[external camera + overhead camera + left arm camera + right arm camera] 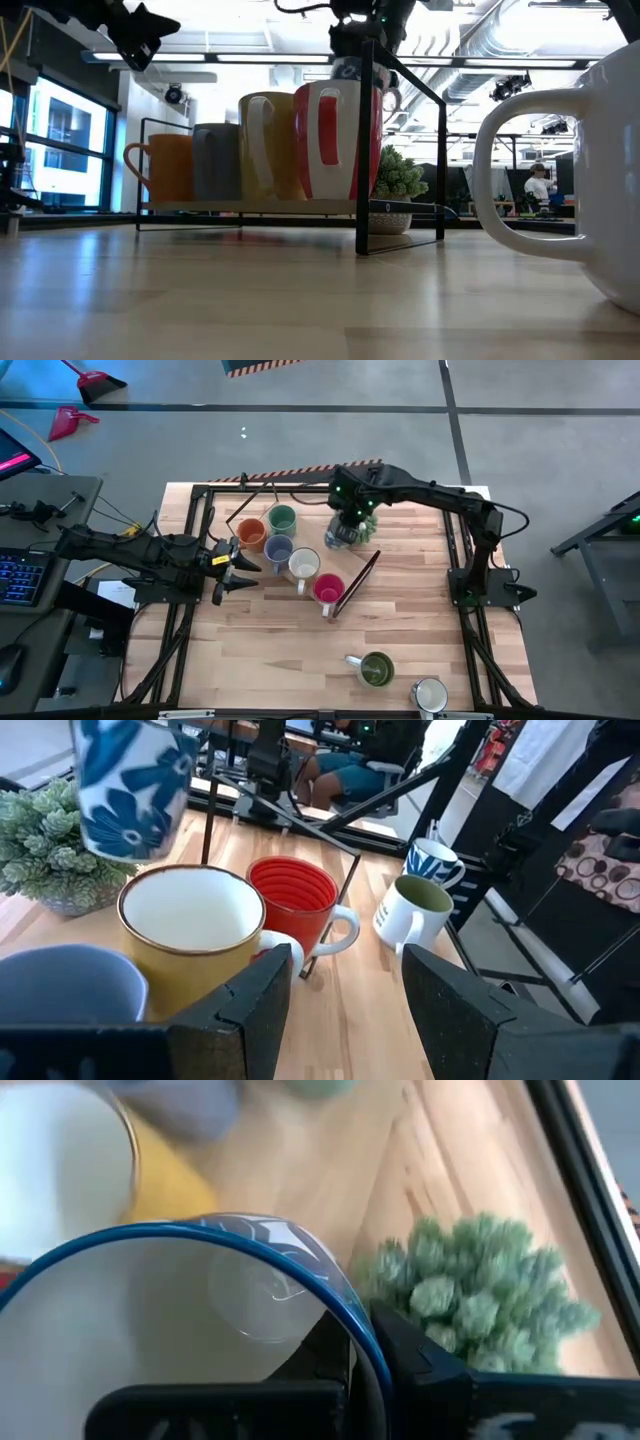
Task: Place coffee mugs
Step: Put the left blue patterned mug on the shelf
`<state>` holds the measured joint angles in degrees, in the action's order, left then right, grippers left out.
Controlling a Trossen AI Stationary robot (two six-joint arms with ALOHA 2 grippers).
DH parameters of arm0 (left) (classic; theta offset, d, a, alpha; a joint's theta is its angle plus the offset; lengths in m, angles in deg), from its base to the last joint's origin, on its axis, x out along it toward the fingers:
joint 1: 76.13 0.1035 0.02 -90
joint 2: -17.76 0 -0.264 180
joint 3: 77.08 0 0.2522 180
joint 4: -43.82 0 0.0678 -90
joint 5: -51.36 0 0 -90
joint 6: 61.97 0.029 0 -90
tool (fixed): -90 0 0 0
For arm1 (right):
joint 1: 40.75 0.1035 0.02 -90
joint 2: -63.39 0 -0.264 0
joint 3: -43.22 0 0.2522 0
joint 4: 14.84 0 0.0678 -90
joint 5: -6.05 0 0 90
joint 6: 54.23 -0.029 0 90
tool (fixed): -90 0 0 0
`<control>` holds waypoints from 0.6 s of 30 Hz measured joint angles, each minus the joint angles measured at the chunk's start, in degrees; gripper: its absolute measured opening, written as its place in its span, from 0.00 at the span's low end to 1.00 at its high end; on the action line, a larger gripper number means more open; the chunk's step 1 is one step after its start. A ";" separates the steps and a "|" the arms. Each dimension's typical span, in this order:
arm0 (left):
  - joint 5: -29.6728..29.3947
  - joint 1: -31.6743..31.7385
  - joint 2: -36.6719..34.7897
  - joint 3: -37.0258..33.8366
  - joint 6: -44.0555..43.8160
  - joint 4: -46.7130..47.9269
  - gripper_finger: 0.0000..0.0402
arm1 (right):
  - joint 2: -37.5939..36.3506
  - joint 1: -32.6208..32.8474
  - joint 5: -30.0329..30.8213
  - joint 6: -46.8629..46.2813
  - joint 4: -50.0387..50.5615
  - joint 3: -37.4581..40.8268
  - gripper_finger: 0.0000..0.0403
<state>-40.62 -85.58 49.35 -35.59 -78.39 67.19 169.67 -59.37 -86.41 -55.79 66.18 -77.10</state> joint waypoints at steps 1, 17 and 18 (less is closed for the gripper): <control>0.00 0.00 0.00 0.00 -0.02 -0.04 0.45 | -0.02 0.48 0.51 -0.41 0.91 0.24 0.00; 0.24 -0.02 0.00 0.00 -0.02 -0.04 0.45 | -0.07 7.38 8.21 -9.71 4.39 0.61 0.00; 0.24 -0.02 0.00 0.00 0.00 -0.07 0.45 | -0.07 7.55 8.73 -10.85 4.37 0.61 0.00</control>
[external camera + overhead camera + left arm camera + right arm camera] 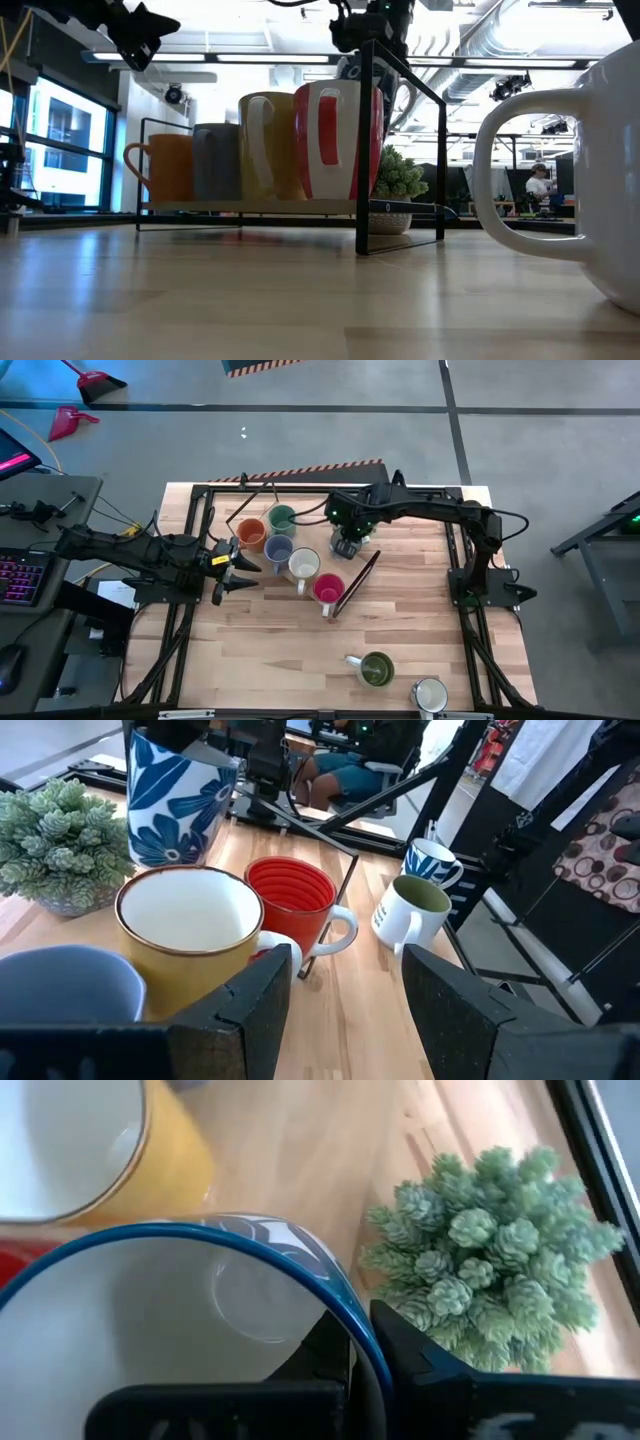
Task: Place coffee mugs
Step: Put the left blue patterned mug on the shelf
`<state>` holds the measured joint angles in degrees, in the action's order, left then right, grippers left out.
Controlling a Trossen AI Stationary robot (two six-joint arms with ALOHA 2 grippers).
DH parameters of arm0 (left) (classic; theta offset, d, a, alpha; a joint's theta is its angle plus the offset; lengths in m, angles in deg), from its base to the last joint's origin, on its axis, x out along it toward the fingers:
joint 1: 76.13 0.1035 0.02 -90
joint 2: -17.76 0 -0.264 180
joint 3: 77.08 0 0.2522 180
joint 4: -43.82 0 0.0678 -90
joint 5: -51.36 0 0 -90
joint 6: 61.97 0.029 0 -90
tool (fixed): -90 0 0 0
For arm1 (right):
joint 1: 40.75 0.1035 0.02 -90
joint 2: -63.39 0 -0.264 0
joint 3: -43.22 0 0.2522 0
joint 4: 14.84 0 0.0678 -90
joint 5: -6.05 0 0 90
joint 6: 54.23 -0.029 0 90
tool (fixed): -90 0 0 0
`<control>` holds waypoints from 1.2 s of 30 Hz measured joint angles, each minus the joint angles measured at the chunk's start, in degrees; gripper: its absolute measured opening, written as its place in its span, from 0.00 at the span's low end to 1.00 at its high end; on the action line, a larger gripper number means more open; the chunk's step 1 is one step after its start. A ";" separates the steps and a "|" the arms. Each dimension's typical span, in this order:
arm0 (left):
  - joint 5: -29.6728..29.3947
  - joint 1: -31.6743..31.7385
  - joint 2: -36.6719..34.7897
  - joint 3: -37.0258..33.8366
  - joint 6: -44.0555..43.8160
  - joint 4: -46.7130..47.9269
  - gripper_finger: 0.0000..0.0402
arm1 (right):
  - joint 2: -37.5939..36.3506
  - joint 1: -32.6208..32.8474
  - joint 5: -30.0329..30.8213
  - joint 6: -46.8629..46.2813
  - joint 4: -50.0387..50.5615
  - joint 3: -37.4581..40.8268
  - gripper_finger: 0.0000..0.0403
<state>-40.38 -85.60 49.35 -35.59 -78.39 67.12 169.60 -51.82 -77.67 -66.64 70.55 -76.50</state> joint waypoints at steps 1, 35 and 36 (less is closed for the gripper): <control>0.01 0.00 0.00 0.00 0.00 0.01 0.45 | 0.00 0.19 0.73 -1.17 0.03 -0.02 0.00; 1.62 0.00 -0.11 0.00 1.64 -0.83 0.45 | 6.44 5.50 3.20 -10.85 4.27 -0.04 0.00; 1.62 0.00 -0.12 0.00 1.64 -0.85 0.45 | 6.82 5.51 3.21 -11.18 4.24 -0.04 0.00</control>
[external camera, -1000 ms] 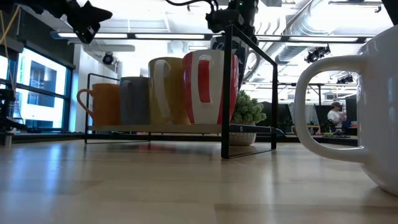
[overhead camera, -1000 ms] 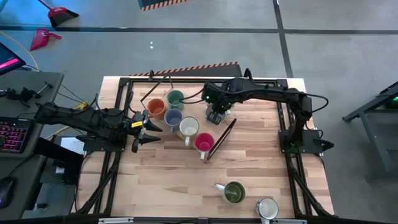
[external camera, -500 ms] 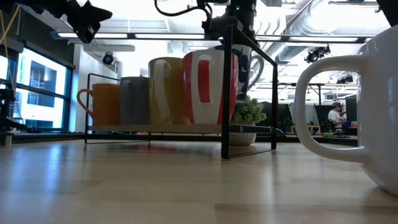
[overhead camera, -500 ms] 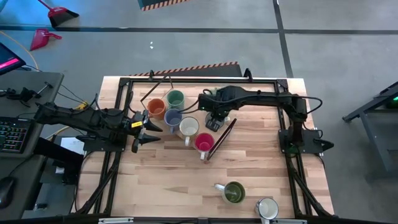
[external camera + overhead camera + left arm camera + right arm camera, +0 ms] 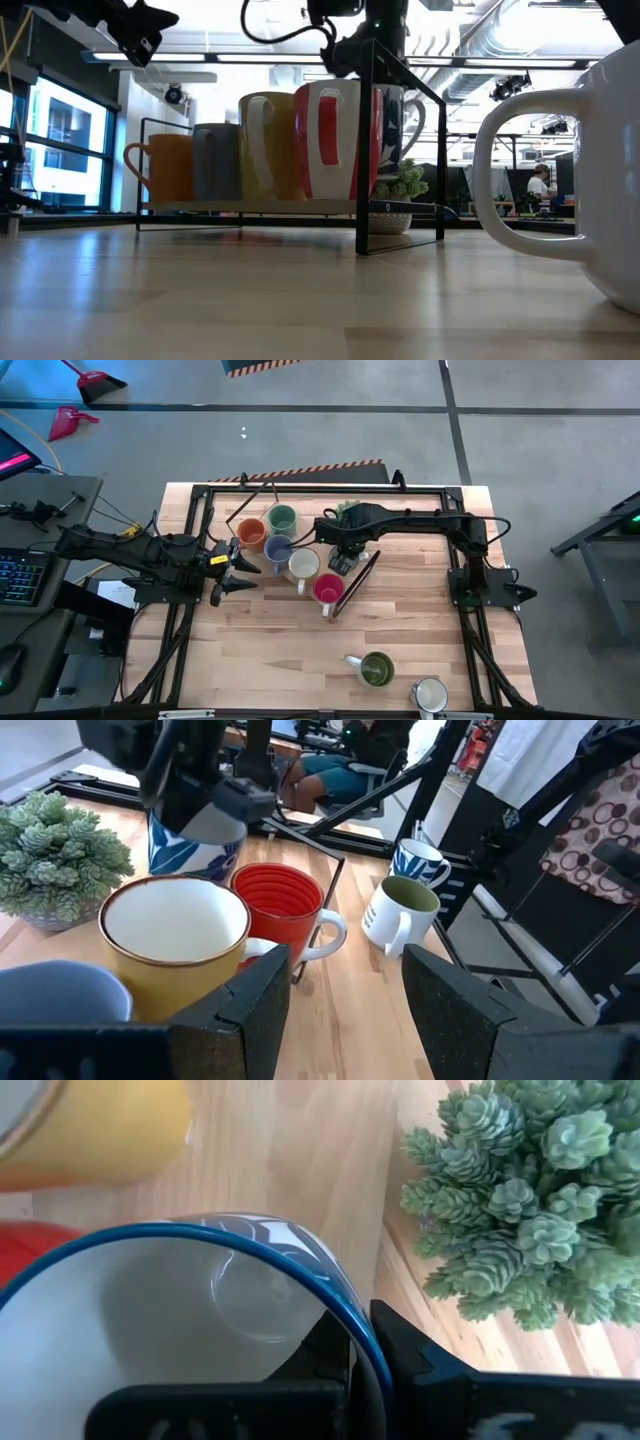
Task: Place coffee mugs
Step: Put the left blue patterned mug on the shelf
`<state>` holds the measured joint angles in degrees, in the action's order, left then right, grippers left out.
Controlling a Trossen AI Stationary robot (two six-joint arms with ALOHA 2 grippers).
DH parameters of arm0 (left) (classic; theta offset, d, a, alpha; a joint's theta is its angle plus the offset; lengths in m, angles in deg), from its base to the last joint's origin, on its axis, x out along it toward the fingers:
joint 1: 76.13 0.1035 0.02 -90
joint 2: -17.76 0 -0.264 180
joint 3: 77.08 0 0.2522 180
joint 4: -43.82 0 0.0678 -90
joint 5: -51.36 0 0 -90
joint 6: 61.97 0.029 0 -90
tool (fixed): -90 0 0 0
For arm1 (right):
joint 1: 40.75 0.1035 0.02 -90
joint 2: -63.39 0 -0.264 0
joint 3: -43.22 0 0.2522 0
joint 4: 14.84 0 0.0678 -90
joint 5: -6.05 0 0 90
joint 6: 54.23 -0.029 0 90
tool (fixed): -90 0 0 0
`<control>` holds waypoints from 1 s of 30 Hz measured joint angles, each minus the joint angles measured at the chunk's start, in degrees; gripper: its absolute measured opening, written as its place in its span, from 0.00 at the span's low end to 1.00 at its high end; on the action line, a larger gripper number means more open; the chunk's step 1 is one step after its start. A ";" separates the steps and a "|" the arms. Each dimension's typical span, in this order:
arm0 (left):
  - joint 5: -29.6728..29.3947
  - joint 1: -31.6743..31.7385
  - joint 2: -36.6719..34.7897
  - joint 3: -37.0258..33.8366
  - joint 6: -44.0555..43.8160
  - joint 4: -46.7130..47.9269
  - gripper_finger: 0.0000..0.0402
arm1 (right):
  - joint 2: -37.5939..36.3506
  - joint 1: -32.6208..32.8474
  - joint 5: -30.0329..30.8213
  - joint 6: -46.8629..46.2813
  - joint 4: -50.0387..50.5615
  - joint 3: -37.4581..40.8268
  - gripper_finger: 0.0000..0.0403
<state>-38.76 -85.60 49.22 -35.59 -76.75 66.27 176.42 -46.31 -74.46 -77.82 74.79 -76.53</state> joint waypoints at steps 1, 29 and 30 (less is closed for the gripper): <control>0.00 0.00 -0.01 0.00 0.00 0.00 0.45 | 0.26 0.00 0.00 -0.29 -0.16 0.00 0.00; 0.13 0.00 0.02 -0.01 0.00 0.02 0.45 | 2.62 -0.55 -0.97 -0.71 -1.30 0.00 0.00; 0.13 0.00 0.02 -0.01 0.00 0.03 0.45 | 2.62 -0.55 -0.99 -0.49 -1.28 0.00 0.00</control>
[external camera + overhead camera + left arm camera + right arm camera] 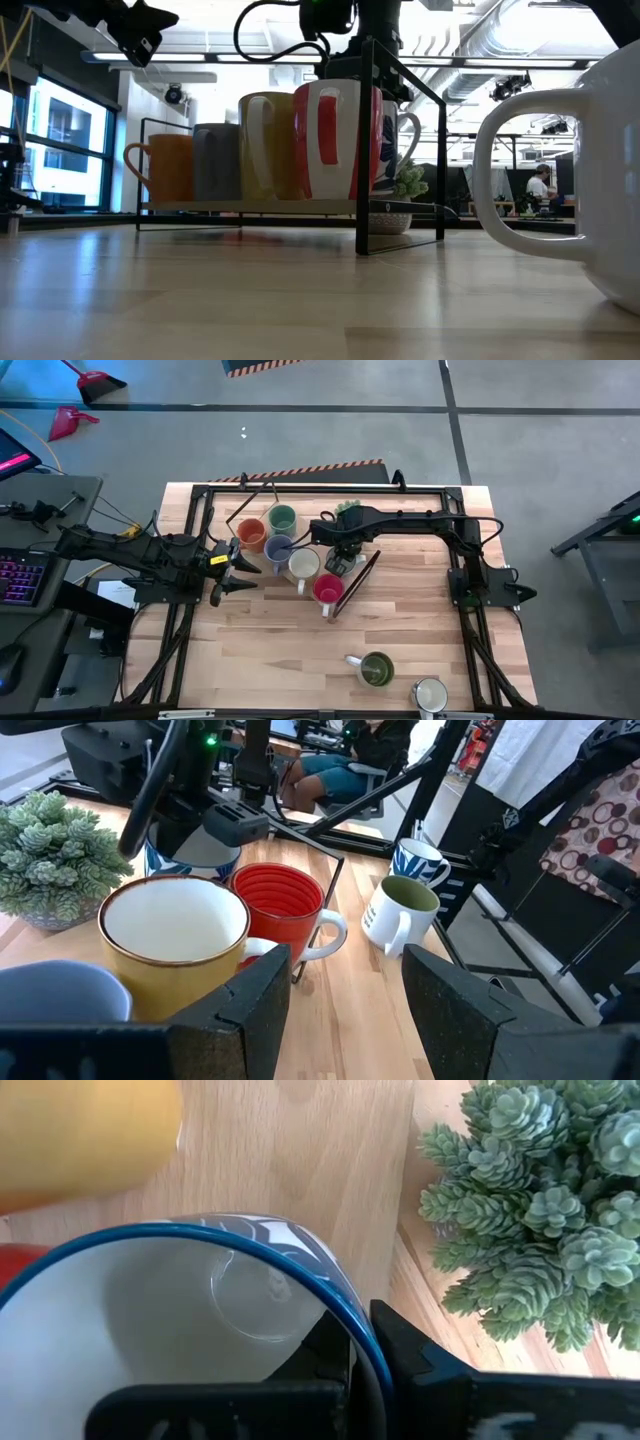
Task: Place coffee mugs
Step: Put the left blue patterned mug on the shelf
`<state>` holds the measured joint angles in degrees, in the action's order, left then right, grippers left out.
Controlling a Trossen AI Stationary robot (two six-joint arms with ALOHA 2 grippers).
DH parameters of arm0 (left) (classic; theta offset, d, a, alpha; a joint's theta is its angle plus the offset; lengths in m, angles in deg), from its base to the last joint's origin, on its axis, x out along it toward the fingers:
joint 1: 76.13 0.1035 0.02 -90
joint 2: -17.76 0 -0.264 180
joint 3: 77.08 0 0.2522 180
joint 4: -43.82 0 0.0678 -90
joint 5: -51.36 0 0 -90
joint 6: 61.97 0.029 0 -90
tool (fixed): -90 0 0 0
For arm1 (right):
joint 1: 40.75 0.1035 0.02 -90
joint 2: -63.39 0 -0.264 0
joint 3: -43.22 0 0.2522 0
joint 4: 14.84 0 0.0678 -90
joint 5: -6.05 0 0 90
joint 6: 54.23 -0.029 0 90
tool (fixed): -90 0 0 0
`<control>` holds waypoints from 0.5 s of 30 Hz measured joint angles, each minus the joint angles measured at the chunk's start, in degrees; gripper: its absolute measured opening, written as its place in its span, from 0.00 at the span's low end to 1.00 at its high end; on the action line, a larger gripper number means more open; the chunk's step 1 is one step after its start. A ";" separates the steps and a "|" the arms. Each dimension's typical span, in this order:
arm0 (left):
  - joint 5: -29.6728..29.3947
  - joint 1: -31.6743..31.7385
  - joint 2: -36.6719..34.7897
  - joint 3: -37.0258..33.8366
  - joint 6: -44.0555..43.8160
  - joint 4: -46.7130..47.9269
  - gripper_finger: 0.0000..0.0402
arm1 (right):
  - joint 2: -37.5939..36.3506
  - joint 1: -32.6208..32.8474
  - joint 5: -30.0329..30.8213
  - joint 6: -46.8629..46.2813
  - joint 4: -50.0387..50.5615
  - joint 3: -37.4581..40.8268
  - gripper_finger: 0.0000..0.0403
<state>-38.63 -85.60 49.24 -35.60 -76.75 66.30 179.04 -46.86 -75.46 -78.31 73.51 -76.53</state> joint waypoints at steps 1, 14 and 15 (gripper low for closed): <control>0.02 0.00 0.00 0.01 0.00 -0.01 0.45 | 0.00 0.00 0.02 -0.02 0.06 0.00 0.00; 0.04 0.00 0.00 0.01 0.00 0.01 0.45 | 0.15 0.00 -0.13 1.52 1.32 -0.01 0.00; 0.04 0.01 0.00 0.00 0.00 -0.01 0.45 | 0.40 0.00 -0.11 1.06 1.40 -0.05 0.00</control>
<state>-38.59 -85.59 49.24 -35.61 -76.75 66.29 179.44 -46.86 -75.56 -77.25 74.91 -76.59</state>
